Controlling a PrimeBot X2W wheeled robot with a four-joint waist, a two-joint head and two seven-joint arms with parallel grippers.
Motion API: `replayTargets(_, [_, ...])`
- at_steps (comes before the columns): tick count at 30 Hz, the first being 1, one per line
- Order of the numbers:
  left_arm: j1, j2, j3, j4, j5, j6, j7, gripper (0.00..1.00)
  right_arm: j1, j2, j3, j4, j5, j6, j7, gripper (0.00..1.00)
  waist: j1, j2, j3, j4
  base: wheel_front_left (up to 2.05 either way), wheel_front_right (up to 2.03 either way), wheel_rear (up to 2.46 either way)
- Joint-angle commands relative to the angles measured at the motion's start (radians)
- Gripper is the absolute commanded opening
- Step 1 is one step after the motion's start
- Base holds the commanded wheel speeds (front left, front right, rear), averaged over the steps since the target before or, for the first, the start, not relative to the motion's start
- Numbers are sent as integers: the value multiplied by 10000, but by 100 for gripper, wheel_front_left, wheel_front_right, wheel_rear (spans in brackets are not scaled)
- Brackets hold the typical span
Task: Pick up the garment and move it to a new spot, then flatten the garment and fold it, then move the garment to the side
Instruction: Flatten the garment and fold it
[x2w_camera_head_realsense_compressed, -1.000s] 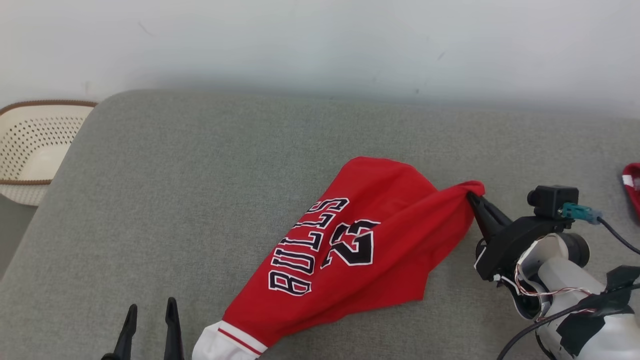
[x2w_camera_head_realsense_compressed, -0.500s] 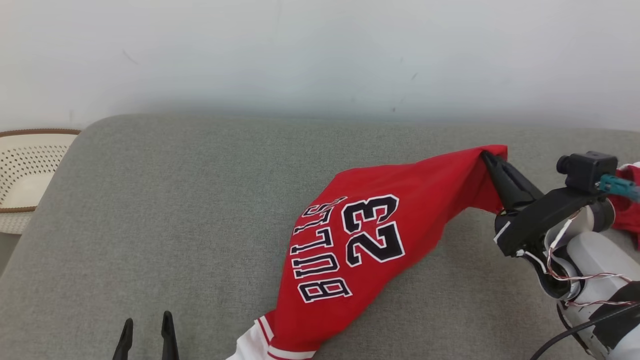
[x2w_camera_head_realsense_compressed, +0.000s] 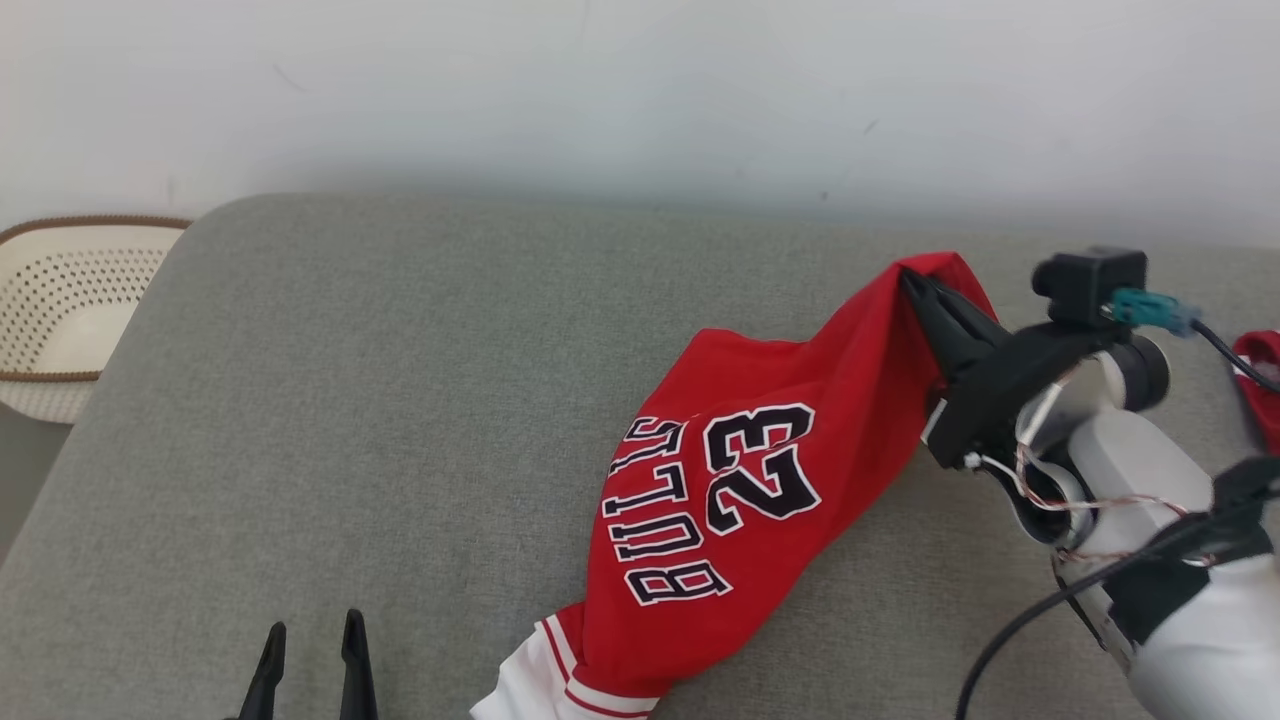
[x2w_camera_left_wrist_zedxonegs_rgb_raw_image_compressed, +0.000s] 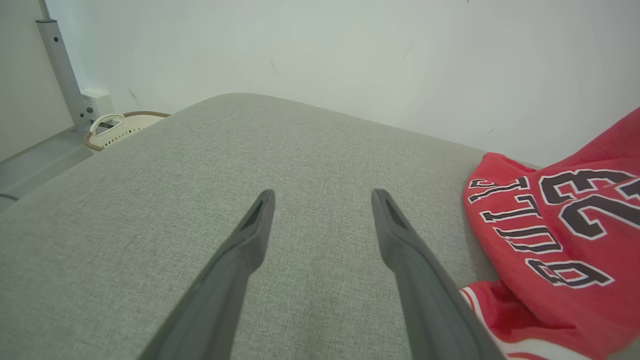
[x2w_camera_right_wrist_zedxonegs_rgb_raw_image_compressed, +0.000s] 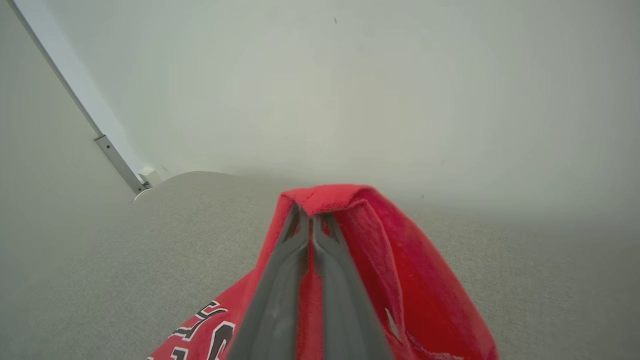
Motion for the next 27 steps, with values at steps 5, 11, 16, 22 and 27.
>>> replayTargets(5, [-257,1,-110,76,-70,14,-31,100,-863,751,492,775,-399,-3,-131,0,1,0,392,432,0,0,0])
replayTargets(11, [-452,5,-276,184,-151,-7,-32,100,-1603,1559,1458,2174,-799,-3,-633,0,1,0,621,761,0,0,0])
replayTargets(16, [-587,4,-407,287,-222,20,-32,100,-1834,2045,2056,3384,-835,-3,-1337,0,1,0,726,945,0,0,0])
replayTargets(22, [-515,3,-283,313,-187,71,-32,100,-1876,2255,2496,3879,-214,-3,-1965,100,1,0,635,823,0,0,0])
replayTargets(27, [-451,3,-211,338,-103,15,-32,100,-1694,2056,2579,3344,562,-3,-2342,100,1,0,429,556,0,0,0])
